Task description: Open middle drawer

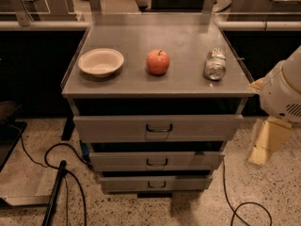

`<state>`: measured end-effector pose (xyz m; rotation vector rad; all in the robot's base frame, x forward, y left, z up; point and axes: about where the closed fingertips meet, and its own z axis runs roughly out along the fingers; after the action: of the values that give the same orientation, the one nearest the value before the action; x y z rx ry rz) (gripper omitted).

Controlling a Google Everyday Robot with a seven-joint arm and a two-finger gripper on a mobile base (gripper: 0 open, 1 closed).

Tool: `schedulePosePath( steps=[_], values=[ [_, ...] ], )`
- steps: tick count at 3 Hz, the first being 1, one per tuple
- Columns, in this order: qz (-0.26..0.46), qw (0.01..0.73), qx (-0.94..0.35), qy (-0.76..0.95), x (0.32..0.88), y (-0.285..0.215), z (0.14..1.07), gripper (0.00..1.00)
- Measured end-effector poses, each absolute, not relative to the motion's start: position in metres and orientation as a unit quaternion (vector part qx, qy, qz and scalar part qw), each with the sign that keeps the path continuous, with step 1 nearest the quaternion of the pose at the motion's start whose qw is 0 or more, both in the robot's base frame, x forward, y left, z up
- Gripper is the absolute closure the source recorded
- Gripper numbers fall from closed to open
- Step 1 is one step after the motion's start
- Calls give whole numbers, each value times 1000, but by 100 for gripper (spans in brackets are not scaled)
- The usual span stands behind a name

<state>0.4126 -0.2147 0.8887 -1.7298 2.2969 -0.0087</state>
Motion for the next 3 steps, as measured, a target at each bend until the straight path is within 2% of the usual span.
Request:
schedulePosePath(
  steps=[2,3],
  values=[
    [11,130,-601,788,403,-207,860,0],
    [27,125,-610,782,397,-196,800,0]
  ],
)
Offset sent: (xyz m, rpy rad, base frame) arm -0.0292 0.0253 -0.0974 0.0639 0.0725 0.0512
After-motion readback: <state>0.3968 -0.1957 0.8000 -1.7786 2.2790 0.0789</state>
